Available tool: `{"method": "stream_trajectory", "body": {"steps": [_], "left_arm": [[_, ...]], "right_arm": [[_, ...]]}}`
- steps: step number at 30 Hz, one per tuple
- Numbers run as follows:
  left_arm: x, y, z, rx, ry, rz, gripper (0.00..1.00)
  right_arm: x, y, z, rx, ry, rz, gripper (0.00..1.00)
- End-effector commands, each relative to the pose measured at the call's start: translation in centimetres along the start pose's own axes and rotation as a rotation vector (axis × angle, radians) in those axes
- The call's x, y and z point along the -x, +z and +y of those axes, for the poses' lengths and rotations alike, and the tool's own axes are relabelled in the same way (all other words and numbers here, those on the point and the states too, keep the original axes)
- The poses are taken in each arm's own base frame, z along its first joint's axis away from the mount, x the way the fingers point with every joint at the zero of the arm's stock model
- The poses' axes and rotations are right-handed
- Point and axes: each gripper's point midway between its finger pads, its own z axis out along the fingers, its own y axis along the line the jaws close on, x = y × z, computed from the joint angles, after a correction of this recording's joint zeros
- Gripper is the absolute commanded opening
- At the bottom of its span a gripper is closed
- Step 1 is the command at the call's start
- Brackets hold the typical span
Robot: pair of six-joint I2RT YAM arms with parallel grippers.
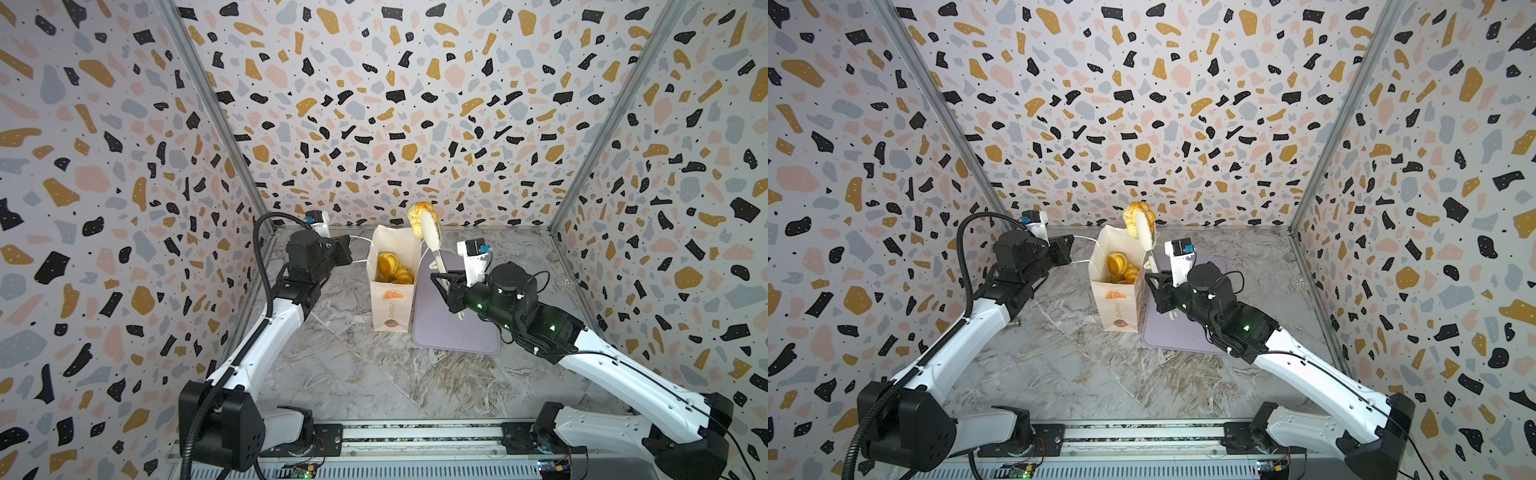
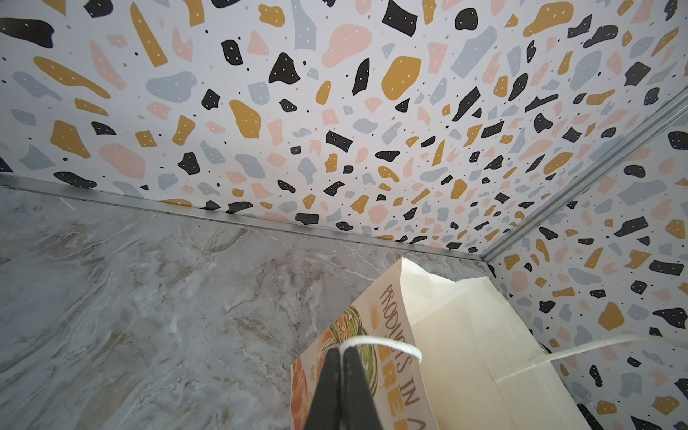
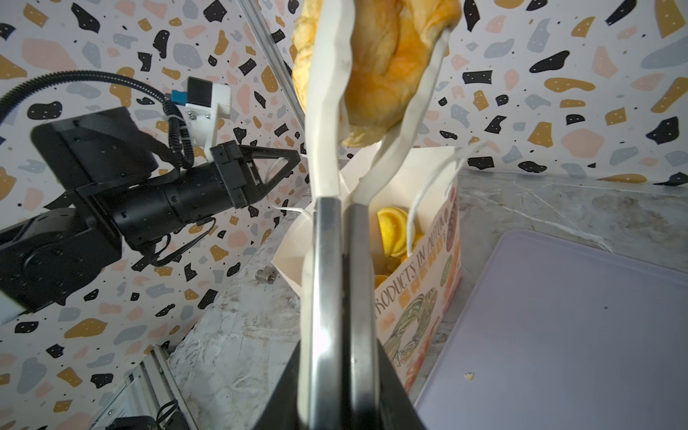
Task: Place the fake bread into the paper bag
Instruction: 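Carry the pastry in the tongs up and over toward the bag opening, then lower the pastry into the bag and open the tongs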
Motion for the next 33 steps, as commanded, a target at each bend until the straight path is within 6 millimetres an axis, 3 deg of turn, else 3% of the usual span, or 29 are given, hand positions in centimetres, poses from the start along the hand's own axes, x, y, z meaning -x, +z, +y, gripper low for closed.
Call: {"method": "stream_trajectory", "body": {"steps": [1,6,15,21,33], "left_arm": [[1.1,-0.7,-1.0,-0.034,0.013,-0.040,0.00],[1.1,-0.7,-1.1,-0.035,0.014,-0.041,0.00],[1.3,-0.9,-1.3,-0.043,0.013,-0.046,0.00],[1.4,-1.0,-1.3,-0.044,0.014,-0.051,0.00],[1.4,-1.0,-1.3,-0.044,0.011,-0.050,0.00]], "right_arm": [[3.9,-1.0,2.0,0.023,-0.030,-0.108,0.19],[3.6,0.2,3.8,0.046,-0.059,-0.080,0.20],[1.5,2.8,5.2,-0.009,-0.137,0.023,0.20],[0.2,3.9,4.6,-0.052,-0.151,0.081,0.20],[-1.7,4.0,2.5,-0.147,-0.177,0.149,0.21]]}}
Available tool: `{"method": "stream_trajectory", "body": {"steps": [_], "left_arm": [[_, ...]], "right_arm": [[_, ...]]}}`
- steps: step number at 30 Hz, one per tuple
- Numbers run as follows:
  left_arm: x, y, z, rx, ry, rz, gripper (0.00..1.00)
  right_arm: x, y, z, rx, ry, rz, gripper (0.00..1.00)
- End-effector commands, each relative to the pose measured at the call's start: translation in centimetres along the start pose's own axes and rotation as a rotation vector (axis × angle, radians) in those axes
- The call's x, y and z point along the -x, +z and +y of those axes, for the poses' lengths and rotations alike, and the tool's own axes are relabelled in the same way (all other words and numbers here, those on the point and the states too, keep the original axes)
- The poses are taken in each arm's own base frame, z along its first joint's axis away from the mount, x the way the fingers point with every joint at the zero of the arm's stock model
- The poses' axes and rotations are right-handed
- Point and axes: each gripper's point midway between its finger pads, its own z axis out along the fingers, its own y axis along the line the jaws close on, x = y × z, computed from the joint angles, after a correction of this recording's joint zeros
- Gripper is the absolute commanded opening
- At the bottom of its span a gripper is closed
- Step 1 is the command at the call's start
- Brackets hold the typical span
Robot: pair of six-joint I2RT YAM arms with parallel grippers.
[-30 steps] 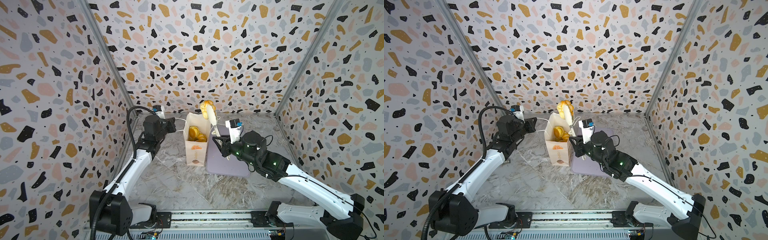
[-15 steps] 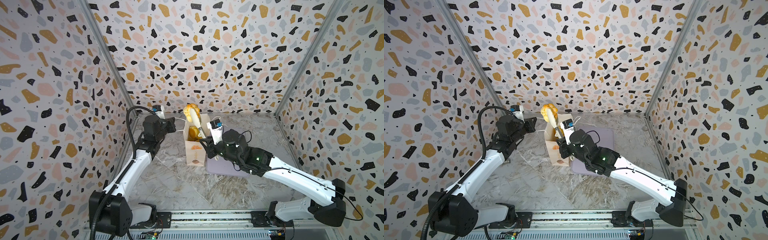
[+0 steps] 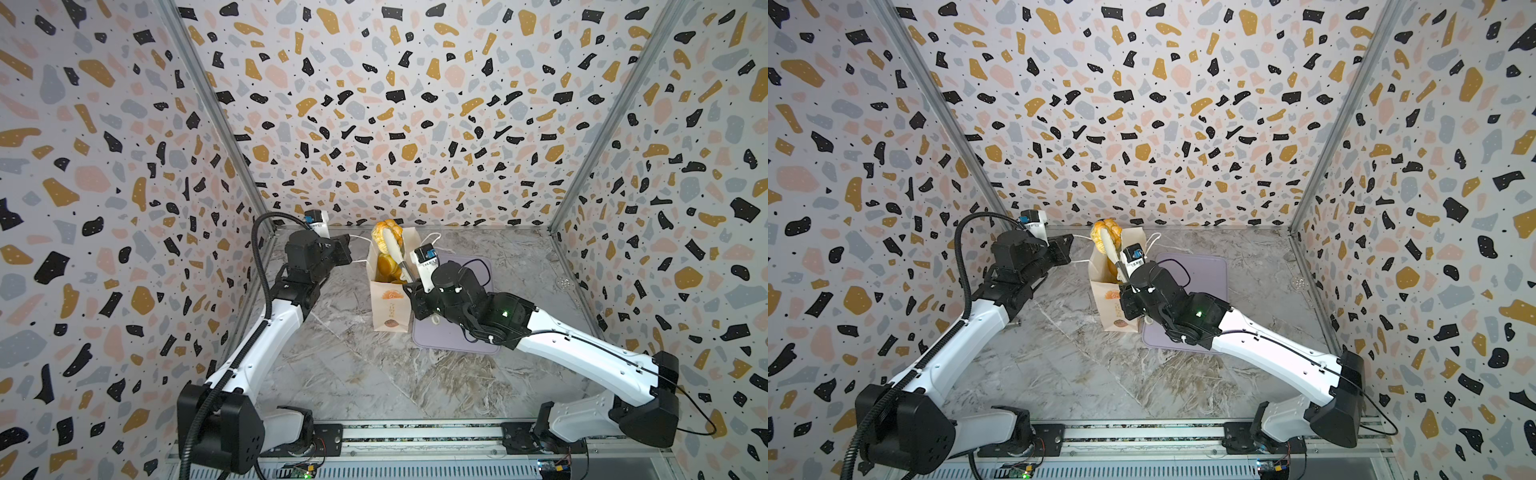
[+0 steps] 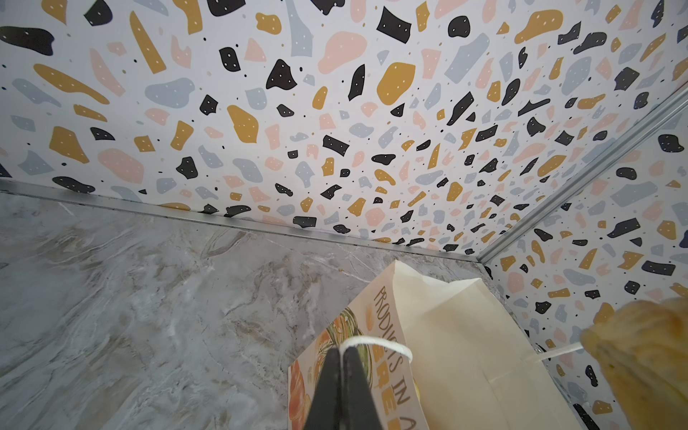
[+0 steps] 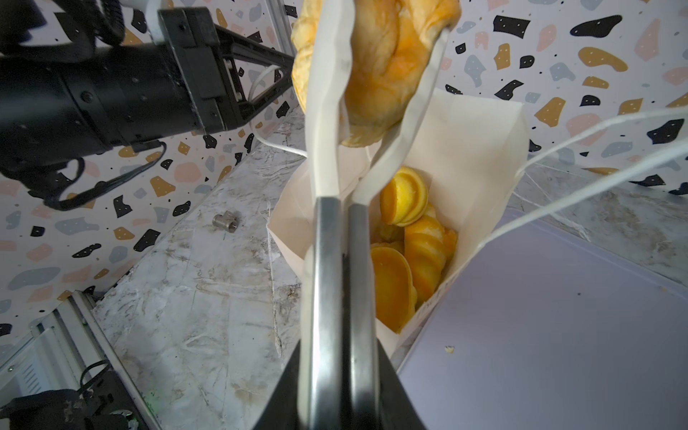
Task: Place the fake bread into the paper bag
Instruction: 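Lower the pastry into the bag and open the tongs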
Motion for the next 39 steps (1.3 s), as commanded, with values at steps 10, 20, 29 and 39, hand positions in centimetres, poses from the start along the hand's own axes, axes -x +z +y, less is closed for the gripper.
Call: {"method": "stream_trajectory", "body": {"steps": [10,20,29,39], "left_arm": [[1.0,-0.6,-1.0,-0.035,0.010,-0.040,0.00],[1.2,-0.8,-1.2,-0.040,0.010,-0.046,0.00],[1.2,-0.8,-1.1,-0.037,0.009,-0.045,0.00],[1.5,-1.1,-1.4,-0.041,0.016,-0.052,0.00]], "right_arm": [[1.0,-0.6,-0.9,-0.064,-0.017,0.002,0.29],[0.6,-0.2,-1.2,-0.093,-0.023,0.035,0.38],[1.4,-1.0,-1.4,-0.095,-0.011,0.003,0.51],[2.7,-2.5,-1.3,-0.070,0.006,-0.057,0.50]]}}
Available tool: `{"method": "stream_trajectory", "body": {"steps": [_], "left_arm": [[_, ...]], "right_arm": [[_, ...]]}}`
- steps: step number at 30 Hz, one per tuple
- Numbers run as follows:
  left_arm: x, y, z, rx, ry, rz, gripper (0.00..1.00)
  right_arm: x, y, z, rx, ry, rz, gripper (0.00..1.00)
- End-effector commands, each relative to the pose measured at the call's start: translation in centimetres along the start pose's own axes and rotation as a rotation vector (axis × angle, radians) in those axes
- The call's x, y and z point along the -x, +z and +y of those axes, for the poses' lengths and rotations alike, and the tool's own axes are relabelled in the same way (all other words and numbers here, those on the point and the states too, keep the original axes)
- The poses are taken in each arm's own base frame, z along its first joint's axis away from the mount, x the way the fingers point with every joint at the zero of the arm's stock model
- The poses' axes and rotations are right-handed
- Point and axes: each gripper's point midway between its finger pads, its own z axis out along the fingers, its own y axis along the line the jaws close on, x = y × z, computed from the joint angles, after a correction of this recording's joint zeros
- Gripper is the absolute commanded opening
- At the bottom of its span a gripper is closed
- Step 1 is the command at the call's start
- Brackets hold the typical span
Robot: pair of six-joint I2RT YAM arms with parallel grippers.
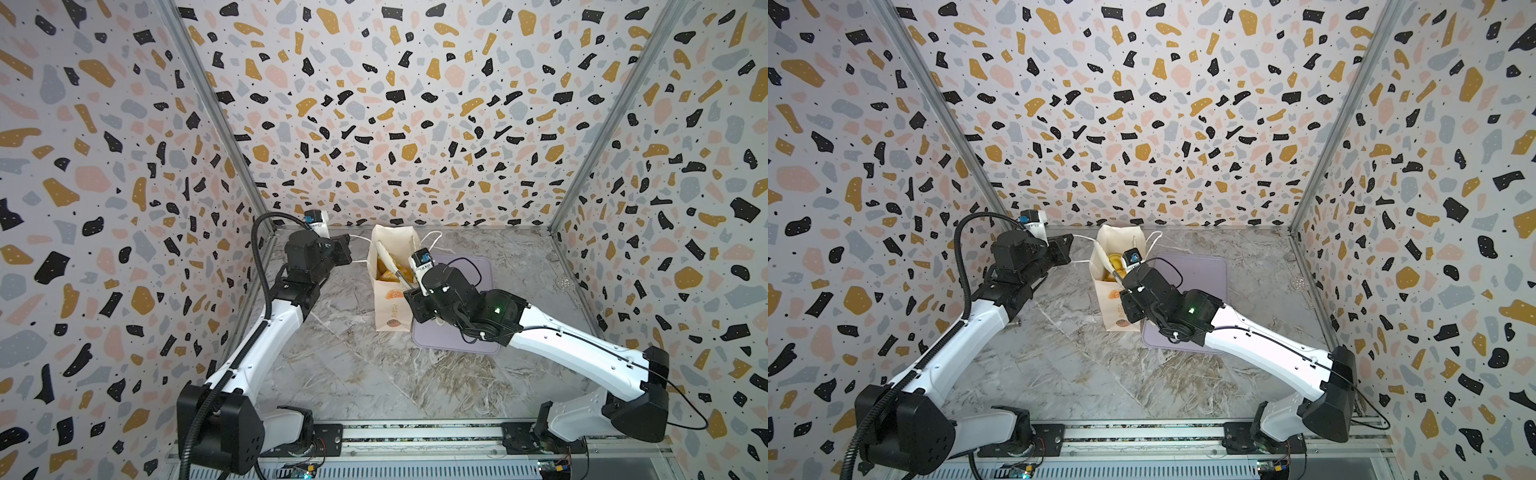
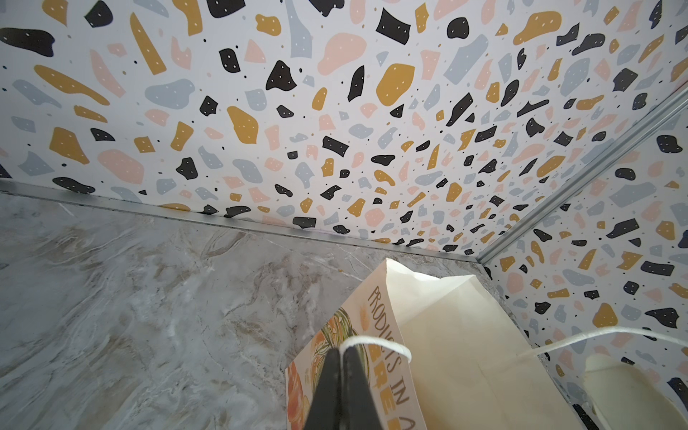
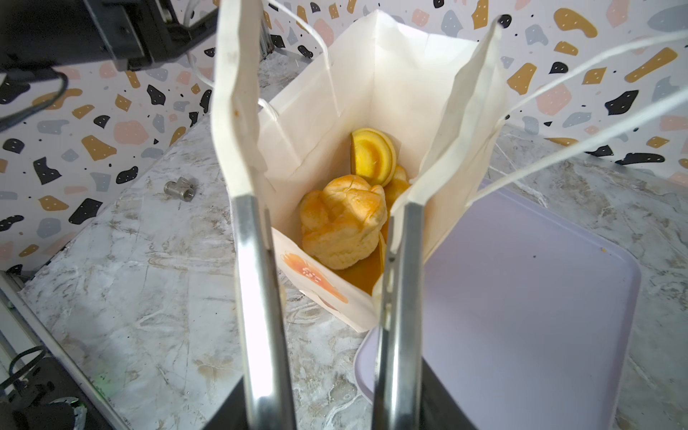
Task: Place the fake bread into the paper bag
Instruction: 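Lower the pastry into the bag and open the tongs, then lift the tongs out of the bag while the left gripper releases the bag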
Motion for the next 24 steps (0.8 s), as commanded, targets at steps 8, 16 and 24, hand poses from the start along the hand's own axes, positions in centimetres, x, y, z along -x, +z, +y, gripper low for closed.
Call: {"method": "stream_trajectory", "body": {"steps": [8,16,24], "left_arm": [[1.7,-1.1,-1.4,-0.040,0.016,-0.053,0.05],[2.3,-1.6,-1.2,-0.020,0.022,-0.078,0.25],[4.0,-2.6,-0.2,0.064,0.035,-0.150,0.49]], "right_arm": [[4.1,-4.5,-0.6,0.048,0.059,-0.197,0.47],[4.5,-5.8,-1.2,0.052,0.036,-0.251,0.46],[5.5,-7.8,-2.8,0.065,0.044,-0.304,0.46]]}}
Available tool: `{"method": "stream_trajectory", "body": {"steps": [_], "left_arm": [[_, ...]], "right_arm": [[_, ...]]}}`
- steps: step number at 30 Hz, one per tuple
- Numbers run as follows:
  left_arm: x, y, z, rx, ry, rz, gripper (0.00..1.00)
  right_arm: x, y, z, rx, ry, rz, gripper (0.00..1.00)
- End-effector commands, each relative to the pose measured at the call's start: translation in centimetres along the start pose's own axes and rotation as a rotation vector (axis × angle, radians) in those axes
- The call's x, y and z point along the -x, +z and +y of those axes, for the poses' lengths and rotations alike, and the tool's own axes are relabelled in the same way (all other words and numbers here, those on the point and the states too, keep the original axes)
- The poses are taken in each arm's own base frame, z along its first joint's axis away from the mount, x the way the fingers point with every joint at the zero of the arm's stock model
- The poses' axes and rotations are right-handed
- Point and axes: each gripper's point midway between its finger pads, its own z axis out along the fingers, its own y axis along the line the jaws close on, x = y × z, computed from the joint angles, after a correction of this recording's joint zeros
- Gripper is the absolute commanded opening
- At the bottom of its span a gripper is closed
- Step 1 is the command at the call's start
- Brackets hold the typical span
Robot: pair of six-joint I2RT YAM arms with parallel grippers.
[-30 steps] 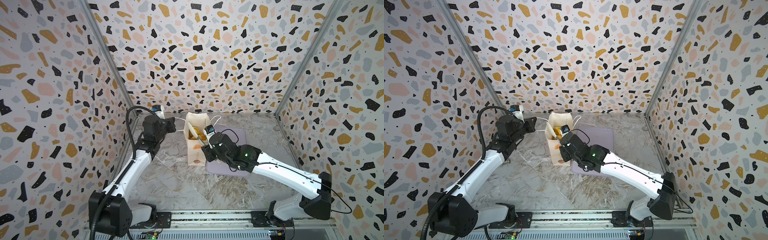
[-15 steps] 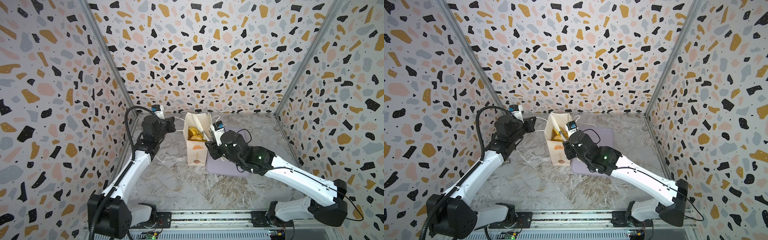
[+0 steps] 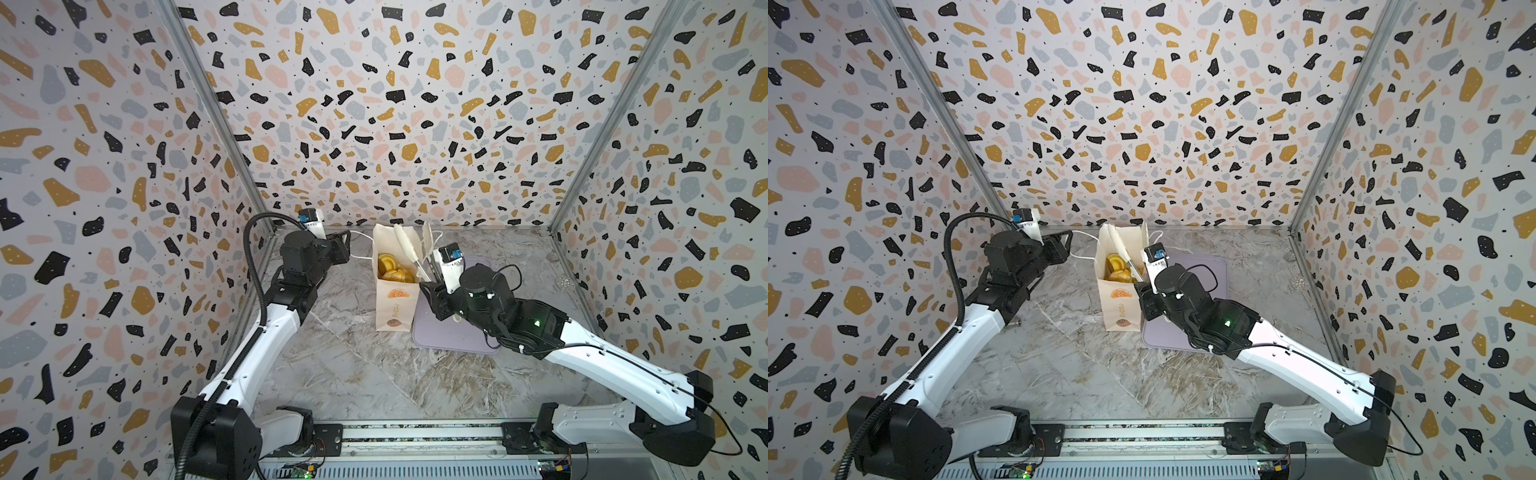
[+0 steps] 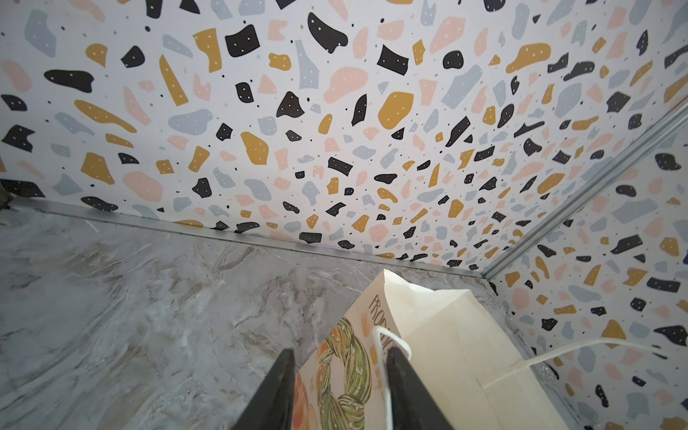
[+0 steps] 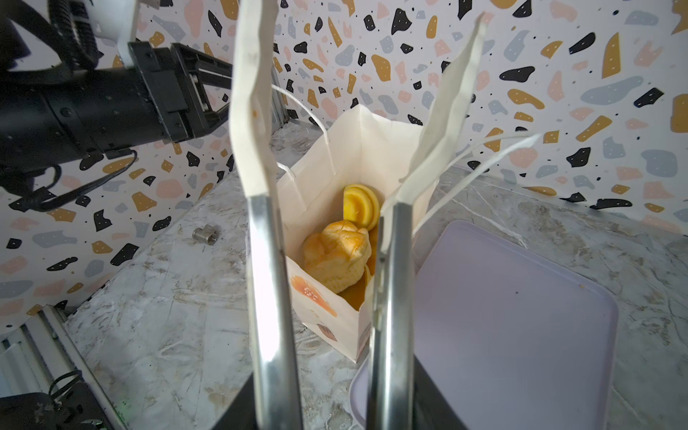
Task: Place the fake bread into the paper bag
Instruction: 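Lift the tongs out of the bag while the left gripper releases the bag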
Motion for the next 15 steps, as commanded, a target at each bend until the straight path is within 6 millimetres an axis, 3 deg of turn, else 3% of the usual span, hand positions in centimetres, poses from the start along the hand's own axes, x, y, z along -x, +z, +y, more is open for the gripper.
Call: {"method": "stream_trajectory", "body": {"steps": [1,2,8,14,15], "left_arm": [[2.7,-1.2,-0.3,0.028,0.019,-0.093,0.53],[3.1,-1.3,-0.3,0.035,0.021,-0.101,0.59],[5.5,-2.4,-0.7,0.059,0.026,-0.145,0.71],[7.4,-4.0,-1.0,0.069,0.000,-0.206,1.00],[7.6,-4.2,-0.8,0.084,0.000,-0.216,1.00]], "right_arm": [[3.3,-2.5,-0.6,0.028,0.021,-0.118,0.46],[3.5,-2.8,-0.9,0.028,0.022,-0.124,0.46],[3.8,-4.2,-3.2,-0.007,0.029,-0.157,0.46],[4.2,-5.3,-6.0,-0.075,0.021,-0.173,0.46],[4.3,-5.5,-6.6,-0.090,0.019,-0.178,0.46]]}}
